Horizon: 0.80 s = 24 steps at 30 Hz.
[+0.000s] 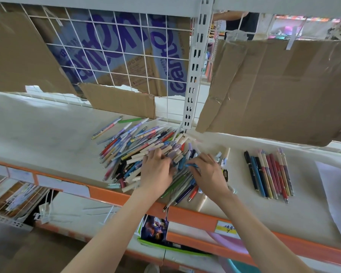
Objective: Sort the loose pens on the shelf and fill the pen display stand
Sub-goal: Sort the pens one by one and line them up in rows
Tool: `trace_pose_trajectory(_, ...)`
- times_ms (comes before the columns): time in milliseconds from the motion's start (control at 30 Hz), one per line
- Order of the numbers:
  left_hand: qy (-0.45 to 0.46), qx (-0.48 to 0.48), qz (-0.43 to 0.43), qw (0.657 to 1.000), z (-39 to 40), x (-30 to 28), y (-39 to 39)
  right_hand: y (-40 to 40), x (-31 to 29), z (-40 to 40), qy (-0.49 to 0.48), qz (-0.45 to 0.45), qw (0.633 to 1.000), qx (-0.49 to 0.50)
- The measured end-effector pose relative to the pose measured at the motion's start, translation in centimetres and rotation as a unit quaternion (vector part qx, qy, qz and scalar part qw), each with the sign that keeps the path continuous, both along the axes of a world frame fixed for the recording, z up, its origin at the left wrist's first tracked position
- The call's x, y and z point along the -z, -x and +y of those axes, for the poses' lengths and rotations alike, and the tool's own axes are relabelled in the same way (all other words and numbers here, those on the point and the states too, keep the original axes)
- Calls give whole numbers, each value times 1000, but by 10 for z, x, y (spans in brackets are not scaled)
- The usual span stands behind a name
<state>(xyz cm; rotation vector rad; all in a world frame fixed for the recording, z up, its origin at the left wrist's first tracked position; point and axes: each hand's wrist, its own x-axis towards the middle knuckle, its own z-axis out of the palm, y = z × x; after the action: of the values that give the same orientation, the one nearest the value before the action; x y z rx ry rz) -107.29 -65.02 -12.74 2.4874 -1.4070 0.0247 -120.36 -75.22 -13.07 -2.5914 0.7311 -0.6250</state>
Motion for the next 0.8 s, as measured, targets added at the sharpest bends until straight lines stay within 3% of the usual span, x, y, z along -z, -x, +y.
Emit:
trace_pose_trajectory(367, -51, -32, -36, 998, -23, -5, 8, 11, -6, -8, -163, -66, 980, 96)
trace_pose_trajectory(533, -5, -35, -8, 999, -9, -7, 0, 18, -17, -13, -355, -138, 911, 156)
trace_pose_trajectory(667, 33, -17, 115, 993, 10, -11, -2, 21, -24, -13, -474, -204, 847, 131)
trace_pose_trajectory(800, 87, -14, 274, 958, 18, -13, 1, 16, -27, -12, -528, -237, 808, 114)
